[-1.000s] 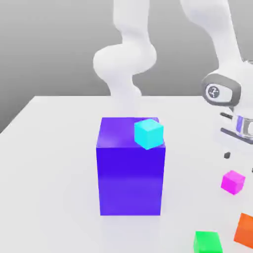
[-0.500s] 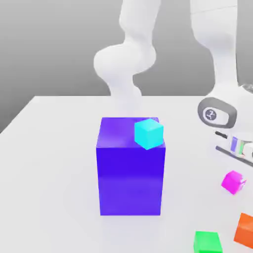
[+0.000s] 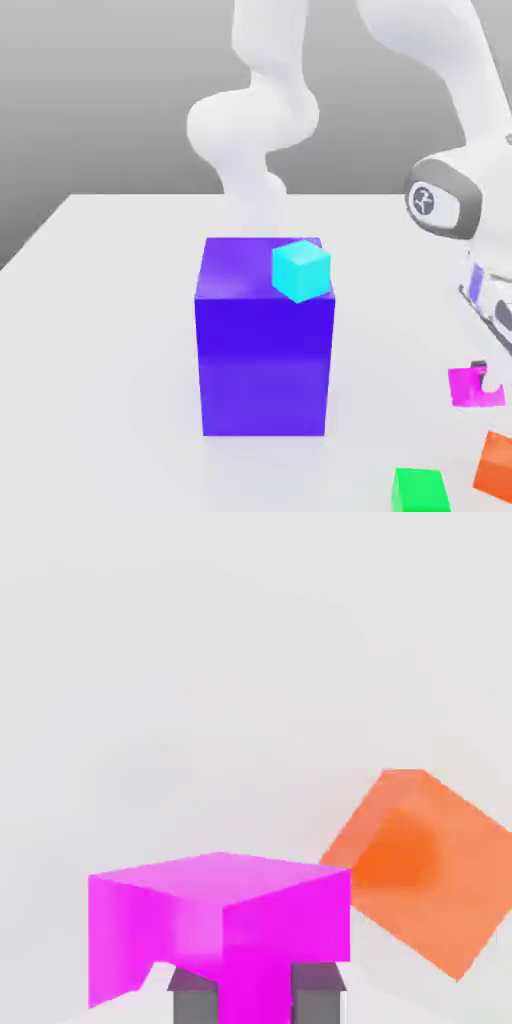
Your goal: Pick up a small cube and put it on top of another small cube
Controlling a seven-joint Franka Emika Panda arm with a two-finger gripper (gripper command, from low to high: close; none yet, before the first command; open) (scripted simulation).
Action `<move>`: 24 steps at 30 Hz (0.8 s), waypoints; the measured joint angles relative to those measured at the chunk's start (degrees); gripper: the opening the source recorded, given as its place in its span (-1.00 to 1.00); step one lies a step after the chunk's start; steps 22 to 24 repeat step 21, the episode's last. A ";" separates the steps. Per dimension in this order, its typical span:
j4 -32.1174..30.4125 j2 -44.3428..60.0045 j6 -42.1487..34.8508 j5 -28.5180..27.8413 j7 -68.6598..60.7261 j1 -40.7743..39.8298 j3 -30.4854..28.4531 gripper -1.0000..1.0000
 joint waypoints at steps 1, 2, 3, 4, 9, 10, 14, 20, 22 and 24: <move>1.07 0.32 -0.80 0.42 1.72 -0.62 -0.98 -1.00; 2.14 0.64 -1.60 0.84 3.45 -1.24 -1.96 -1.00; 3.21 0.96 -2.40 1.26 5.17 -1.87 -2.95 -1.00; 4.28 1.29 -3.21 1.67 6.90 -2.54 -3.90 -1.00; 7.27 7.50 -0.31 5.16 9.38 -5.11 -4.92 -1.00; 7.46 9.49 1.47 6.02 8.86 -5.62 -4.32 -1.00; 7.56 10.54 2.42 6.47 8.60 -5.88 -4.02 1.00; 7.34 7.10 -0.70 4.88 9.77 -5.16 -5.07 1.00; 7.20 5.17 -2.44 3.96 10.42 -4.86 -5.52 1.00; 7.20 5.17 -2.44 3.96 10.42 -4.86 -5.52 1.00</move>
